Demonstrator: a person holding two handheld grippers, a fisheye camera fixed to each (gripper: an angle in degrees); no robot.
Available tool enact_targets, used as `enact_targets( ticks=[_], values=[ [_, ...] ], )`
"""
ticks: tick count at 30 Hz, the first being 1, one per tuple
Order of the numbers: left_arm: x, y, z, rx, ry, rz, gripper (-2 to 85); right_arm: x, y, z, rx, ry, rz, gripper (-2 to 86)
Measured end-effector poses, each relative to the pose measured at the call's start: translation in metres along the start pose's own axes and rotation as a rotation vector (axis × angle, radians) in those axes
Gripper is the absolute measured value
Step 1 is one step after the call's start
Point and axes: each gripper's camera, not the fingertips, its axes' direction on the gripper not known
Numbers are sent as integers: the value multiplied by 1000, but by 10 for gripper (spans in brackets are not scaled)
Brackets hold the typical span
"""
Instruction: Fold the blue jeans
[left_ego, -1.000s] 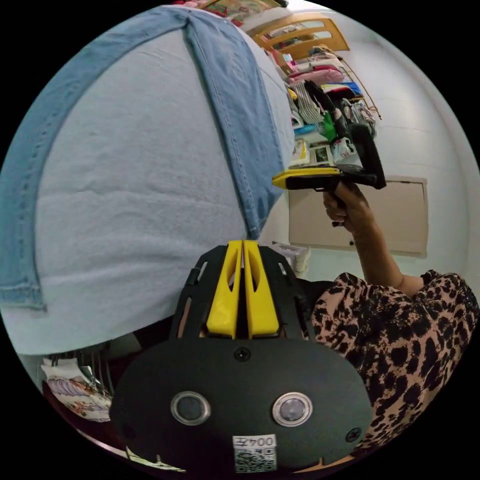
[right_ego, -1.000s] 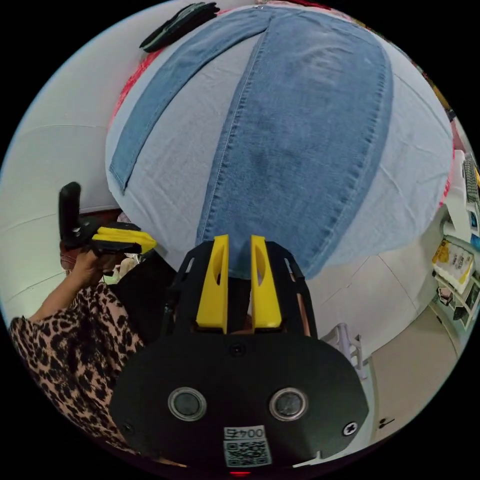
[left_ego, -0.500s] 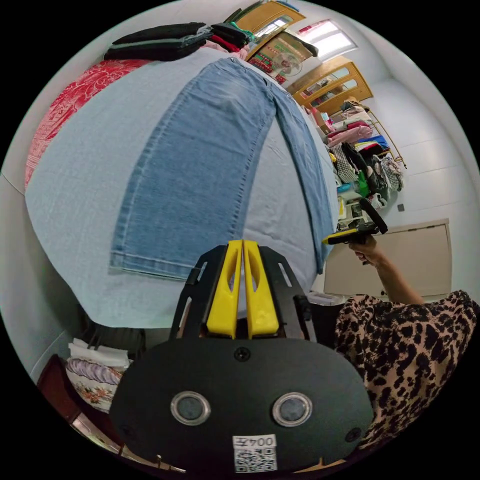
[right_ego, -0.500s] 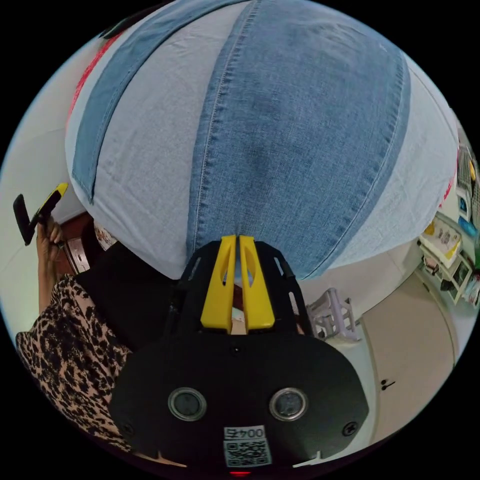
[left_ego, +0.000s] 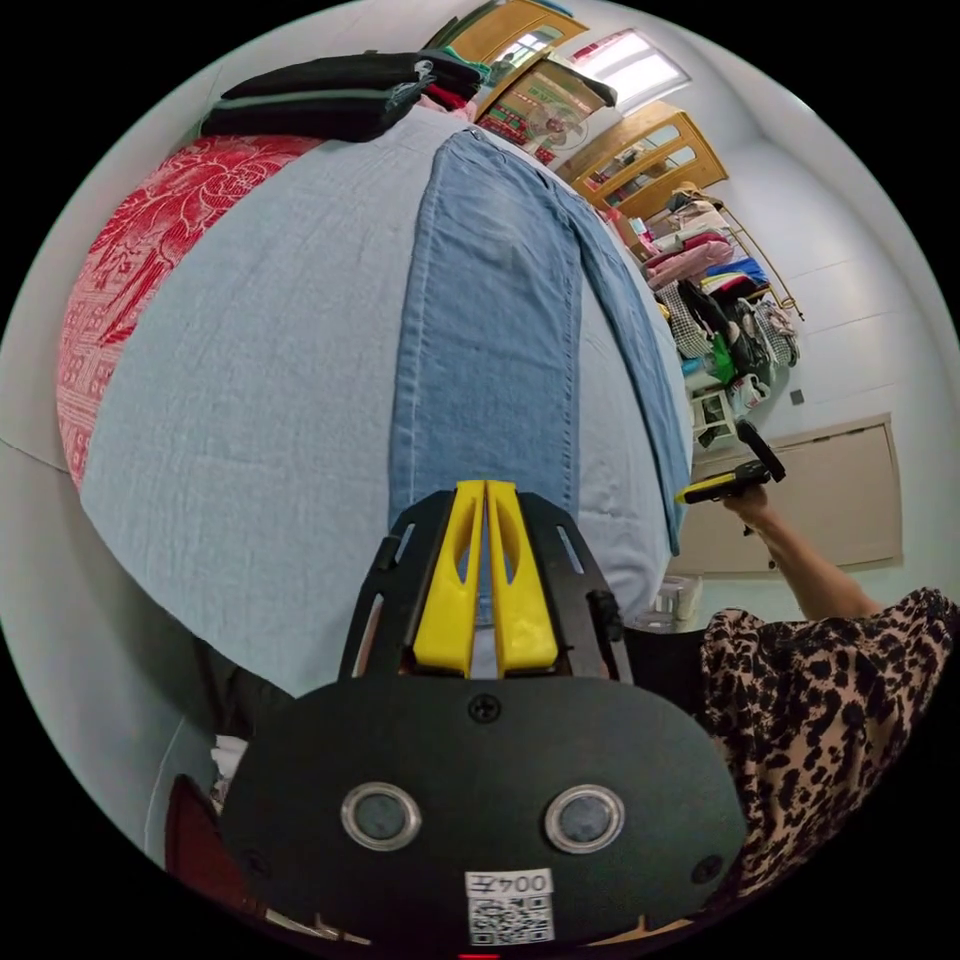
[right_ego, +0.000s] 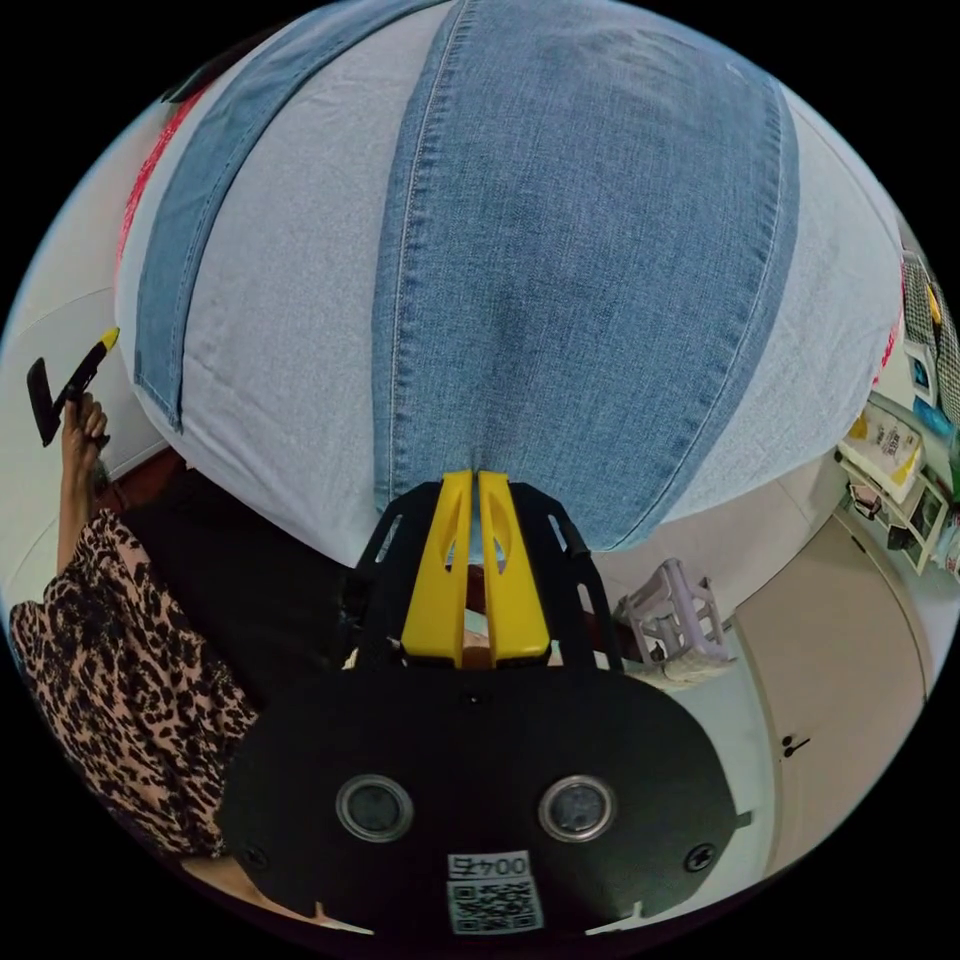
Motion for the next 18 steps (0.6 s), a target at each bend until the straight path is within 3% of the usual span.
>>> enact_targets(
  ticks=[11, 18],
  values=[
    [-12, -92, -16, -27, -14, 111, 21, -12, -11, 3, 15, -9, 69, -6],
    [-23, -126, -8, -85, -114, 92, 67, -17, -16, 3, 19, -7, 100, -6]
  ],
)
